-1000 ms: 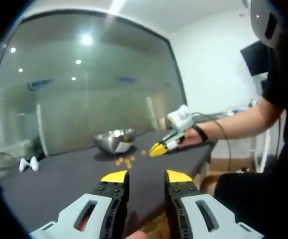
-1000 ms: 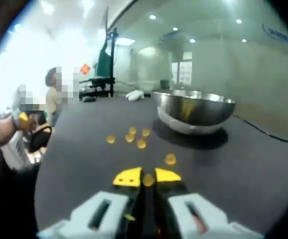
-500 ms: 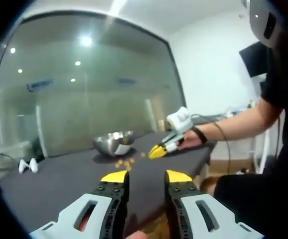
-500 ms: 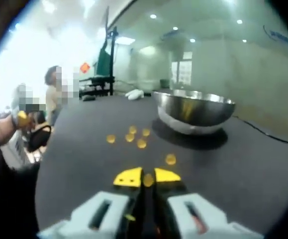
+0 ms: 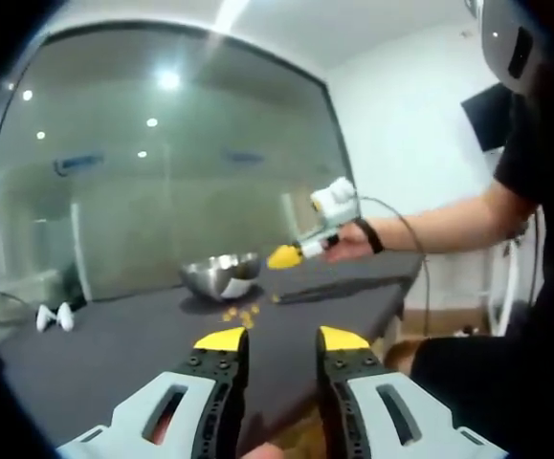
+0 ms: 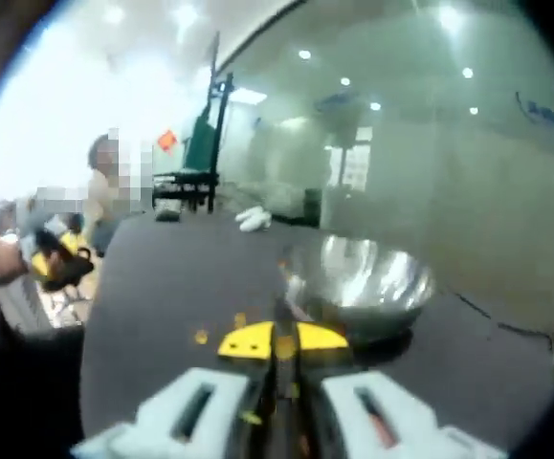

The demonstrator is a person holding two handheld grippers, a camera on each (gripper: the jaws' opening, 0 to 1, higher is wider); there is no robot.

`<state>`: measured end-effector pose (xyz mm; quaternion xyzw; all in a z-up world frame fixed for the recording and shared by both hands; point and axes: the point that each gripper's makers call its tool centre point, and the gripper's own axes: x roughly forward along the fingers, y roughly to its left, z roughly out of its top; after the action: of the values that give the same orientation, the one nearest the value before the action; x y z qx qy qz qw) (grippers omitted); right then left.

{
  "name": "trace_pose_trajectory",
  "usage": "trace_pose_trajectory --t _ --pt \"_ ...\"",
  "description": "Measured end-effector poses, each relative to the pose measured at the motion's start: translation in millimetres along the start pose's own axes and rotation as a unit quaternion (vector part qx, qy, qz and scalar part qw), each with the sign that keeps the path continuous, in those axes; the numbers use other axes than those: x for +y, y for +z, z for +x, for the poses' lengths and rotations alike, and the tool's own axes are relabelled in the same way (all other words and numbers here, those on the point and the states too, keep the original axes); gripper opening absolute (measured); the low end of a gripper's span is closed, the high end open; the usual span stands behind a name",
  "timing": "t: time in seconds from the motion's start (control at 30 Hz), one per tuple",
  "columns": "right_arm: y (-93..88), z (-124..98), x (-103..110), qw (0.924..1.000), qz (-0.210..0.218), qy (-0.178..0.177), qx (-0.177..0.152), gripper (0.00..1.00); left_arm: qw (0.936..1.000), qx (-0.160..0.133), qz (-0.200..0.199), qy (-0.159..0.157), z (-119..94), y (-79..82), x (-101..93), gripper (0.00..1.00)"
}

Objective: Pick up the QQ candy scattered on the table and place it into the stainless steel bowl on the table

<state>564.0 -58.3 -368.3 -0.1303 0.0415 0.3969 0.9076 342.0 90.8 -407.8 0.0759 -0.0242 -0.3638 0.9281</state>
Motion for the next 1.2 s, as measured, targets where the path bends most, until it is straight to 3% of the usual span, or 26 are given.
trace_pose_trajectory --t 0.07,0.17,0.2,0.3,0.4,0.47,0.9,1.03,1.2 --pt "20.5 7.6 -13.3 0.9997 -0.003 -0.008 -0.021 0.09 1.0 0.001 -0.002 -0.004 1.1 -1.0 -3.1 0.3" --pt "39.4 24.0 -37.5 0.9991 0.007 -0.035 -0.022 0.09 0.9999 0.007 0.001 -0.012 1.9 -2.7 -8.3 0.3" --pt "42.5 29.9 -42.9 0.9988 -0.009 -0.046 -0.013 0.09 0.9999 0.005 0.001 -0.016 1.9 -1.9 -9.7 0.3" --pt "52.4 47.5 -46.0 0.9983 0.028 -0.046 -0.021 0.09 0.9999 -0.001 -0.006 -0.016 1.0 1.7 -8.0 0.3" --pt "55.9 60.5 -56.1 0.9976 -0.009 -0.068 -0.009 0.09 0.9998 -0.01 -0.016 -0.011 -2.6 7.3 -2.8 0.3" --pt "58.3 68.0 -55.9 0.9979 0.006 -0.062 -0.015 0.09 0.9995 -0.014 -0.026 -0.009 -5.8 9.2 -0.2 0.3" --pt "32.8 96.2 -74.6 0.9957 0.014 -0.091 0.005 0.1 0.9996 -0.001 -0.029 -0.001 -15.0 2.1 6.7 0.3" --pt "31.9 93.5 -76.3 0.9954 0.025 -0.092 0.001 0.15 0.9996 -0.003 -0.028 0.0 -16.3 4.5 9.4 0.3" --pt "36.4 86.6 -82.4 0.9941 0.022 -0.106 -0.007 0.13 0.9995 -0.008 -0.031 0.003 -15.2 7.0 11.2 0.3"
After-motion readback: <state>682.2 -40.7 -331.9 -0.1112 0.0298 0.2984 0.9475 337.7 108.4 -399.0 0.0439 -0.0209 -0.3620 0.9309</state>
